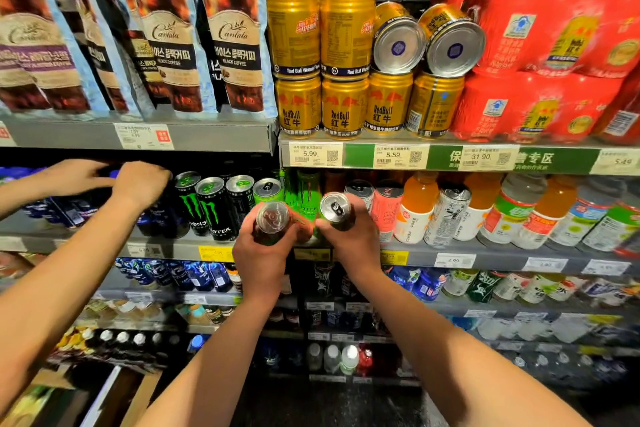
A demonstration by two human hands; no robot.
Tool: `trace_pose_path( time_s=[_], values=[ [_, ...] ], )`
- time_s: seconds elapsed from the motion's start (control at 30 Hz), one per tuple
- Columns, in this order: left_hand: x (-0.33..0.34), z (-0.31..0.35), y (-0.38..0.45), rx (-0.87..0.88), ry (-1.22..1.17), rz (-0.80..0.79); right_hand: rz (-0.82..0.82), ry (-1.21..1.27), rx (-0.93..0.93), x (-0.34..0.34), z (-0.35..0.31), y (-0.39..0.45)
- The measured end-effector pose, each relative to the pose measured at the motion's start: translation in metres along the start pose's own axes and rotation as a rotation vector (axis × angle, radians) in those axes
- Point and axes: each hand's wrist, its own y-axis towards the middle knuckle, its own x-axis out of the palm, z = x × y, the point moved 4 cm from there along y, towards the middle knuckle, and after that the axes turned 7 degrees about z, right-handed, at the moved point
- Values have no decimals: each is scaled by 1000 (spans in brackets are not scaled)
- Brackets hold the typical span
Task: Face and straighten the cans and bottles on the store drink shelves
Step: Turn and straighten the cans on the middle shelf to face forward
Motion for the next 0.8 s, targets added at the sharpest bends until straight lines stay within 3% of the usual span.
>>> trace_pose_path(
  time_s=[0.3,0.53,0.8],
  values=[
    [-30,-12,5,-223,-272,114,-77,-155,-128,22,-33,19],
    [-45,-13,9,-250,-365,148,-306,-336,45,47,-50,40],
    [-50,-8,4,-212,-334,96,-347,-387,89,56,-51,44]
  ],
)
